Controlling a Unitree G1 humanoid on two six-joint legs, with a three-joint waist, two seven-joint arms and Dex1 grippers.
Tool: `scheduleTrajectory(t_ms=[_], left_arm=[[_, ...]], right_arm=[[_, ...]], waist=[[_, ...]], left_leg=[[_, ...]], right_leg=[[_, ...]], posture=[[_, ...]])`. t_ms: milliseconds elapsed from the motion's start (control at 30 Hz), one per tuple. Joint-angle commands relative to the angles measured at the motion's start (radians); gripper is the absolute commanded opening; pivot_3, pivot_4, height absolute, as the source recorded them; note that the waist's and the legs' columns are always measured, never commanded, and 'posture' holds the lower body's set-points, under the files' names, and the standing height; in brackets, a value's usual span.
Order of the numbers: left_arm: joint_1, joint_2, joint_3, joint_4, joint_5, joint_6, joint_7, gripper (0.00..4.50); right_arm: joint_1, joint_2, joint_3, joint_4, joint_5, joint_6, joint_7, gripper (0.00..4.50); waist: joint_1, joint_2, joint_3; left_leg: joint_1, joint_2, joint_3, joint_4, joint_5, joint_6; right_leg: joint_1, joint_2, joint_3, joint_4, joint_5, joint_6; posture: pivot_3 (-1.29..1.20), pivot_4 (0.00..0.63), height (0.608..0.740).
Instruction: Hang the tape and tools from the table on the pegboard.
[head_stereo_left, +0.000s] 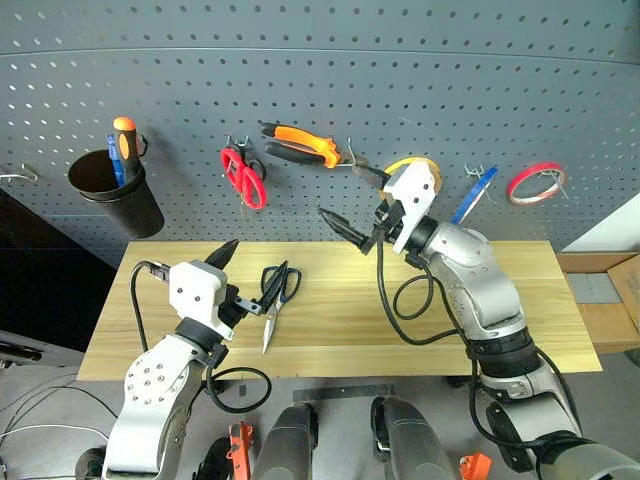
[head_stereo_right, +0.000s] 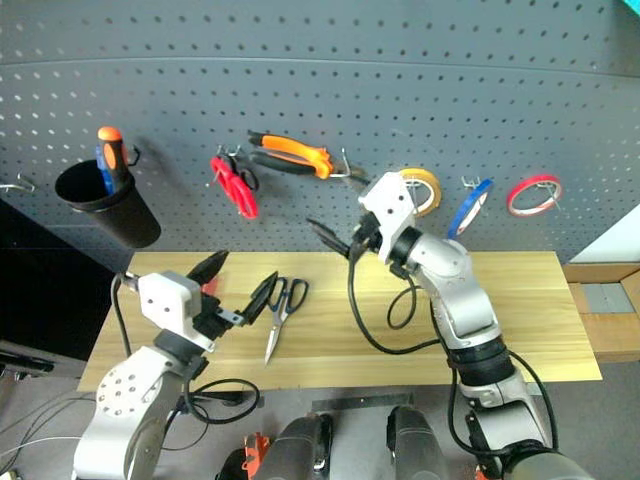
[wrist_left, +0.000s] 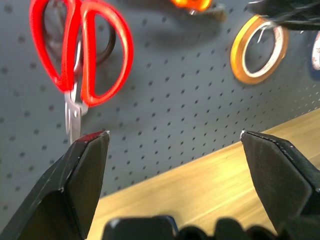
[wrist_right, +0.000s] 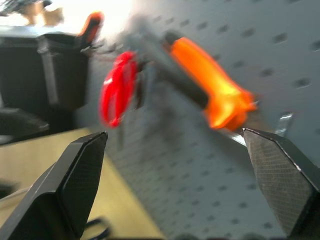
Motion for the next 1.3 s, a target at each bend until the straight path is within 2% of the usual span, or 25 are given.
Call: scheduleTrajectory(t_ms=[33, 100, 167, 233, 300, 400, 500, 733, 867, 1133, 1300], left_arm=[[0.043, -0.001, 0.052, 0.001, -0.024, 0.037, 0.019, 4.5], [0.057, 0.017, 0.045, 0.014, -0.016, 0.148, 0.04, 4.5], [0.057, 0.022, 0.039, 0.039, 0.003, 0.234, 0.07, 4.5], [0.047, 0.024, 0.032, 0.062, 0.034, 0.278, 0.101, 4.5], [0.012, 0.006, 0.027, 0.083, 0.014, 0.402, 0.136, 4.5], [-0.084, -0.012, -0.009, 0.134, 0.038, 0.553, 0.194, 4.5], [-0.15, -0.012, -0.029, 0.173, 0.037, 0.632, 0.199, 4.5], [-0.245, -0.011, -0.133, 0.271, 0.085, 0.707, 0.201, 4.5], [-0.295, -0.047, -0.155, 0.333, 0.112, 0.72, 0.236, 4.5], [-0.414, -0.121, -0.165, 0.54, 0.152, 0.701, 0.277, 4.5], [-0.428, -0.144, -0.154, 0.582, 0.154, 0.738, 0.276, 4.5]], right_arm=[[0.082, -0.15, 0.01, -0.165, 0.17, 0.221, 0.18, 4.47], [0.127, -0.235, 0.016, -0.209, 0.224, 0.31, 0.233, 4.47], [0.164, -0.278, 0.049, -0.212, 0.201, 0.313, 0.246, 4.47], [0.173, -0.262, 0.065, -0.191, 0.167, 0.294, 0.208, 4.47], [0.177, -0.199, 0.064, -0.142, 0.145, 0.289, 0.136, 4.47], [0.174, -0.136, 0.097, -0.075, 0.062, 0.24, 0.055, 4.47], [0.177, -0.099, 0.095, -0.057, 0.04, 0.229, 0.023, 4.47], [0.189, -0.094, 0.098, -0.056, 0.028, 0.22, 0.031, 4.47], [0.194, -0.095, 0.095, -0.057, 0.026, 0.222, 0.031, 4.47], [0.195, -0.085, 0.094, -0.054, 0.026, 0.22, 0.026, 4.47], [0.191, -0.083, 0.086, -0.053, 0.023, 0.22, 0.023, 4.47]], waist=[[0.006, 0.0, 0.0], [0.009, 0.0, 0.0], [0.01, 0.0, 0.0], [0.004, 0.0, 0.0], [-0.001, -0.001, 0.0], [0.0, -0.001, 0.0], [0.003, -0.001, 0.0], [0.003, -0.001, 0.0], [0.001, -0.001, 0.0], [0.002, -0.001, 0.0], [-0.001, -0.001, 0.0]], left_leg=[[0.0, 0.0, -0.001, 0.0, 0.0, 0.001], [-0.001, 0.0, -0.001, 0.0, -0.001, 0.002], [-0.001, 0.0, -0.001, 0.0, -0.001, 0.003], [-0.001, 0.0, -0.001, 0.0, -0.002, 0.003], [0.0, 0.0, 0.0, 0.0, -0.001, 0.003], [0.001, 0.001, -0.001, 0.001, 0.0, 0.003], [0.001, 0.0, -0.001, 0.001, 0.0, 0.002], [0.0, 0.0, -0.001, 0.0, 0.002, -0.002], [0.0, 0.0, -0.001, 0.0, 0.002, -0.001], [0.0, -0.001, -0.001, 0.001, 0.0, 0.001], [0.0, -0.001, 0.0, 0.001, 0.002, -0.001]], right_leg=[[0.001, 0.0, -0.001, -0.001, 0.0, 0.0], [0.002, 0.0, -0.001, -0.004, 0.0, 0.0], [0.002, 0.0, -0.001, -0.004, 0.0, 0.0], [0.002, 0.0, -0.001, -0.003, 0.0, 0.0], [0.002, 0.0, -0.001, -0.001, 0.0, 0.0], [0.002, 0.0, -0.002, 0.002, 0.0, 0.0], [0.002, 0.0, -0.002, 0.001, 0.0, 0.0], [0.001, 0.0, -0.001, 0.0, 0.0, 0.0], [0.001, 0.0, 0.0, 0.0, 0.0, 0.0], [0.001, 0.0, -0.001, 0.0, 0.0, 0.0], [0.001, 0.0, -0.001, 0.0, 0.0, 0.0]], posture=[[0.07, 0.264, 0.74], [0.07, 0.266, 0.74], [0.06, 0.268, 0.74], [0.06, 0.271, 0.74], [0.06, 0.273, 0.74], [0.06, 0.277, 0.74], [0.06, 0.275, 0.74], [0.05, 0.276, 0.74], [0.05, 0.279, 0.74], [0.05, 0.281, 0.74], [0.04, 0.278, 0.74]])
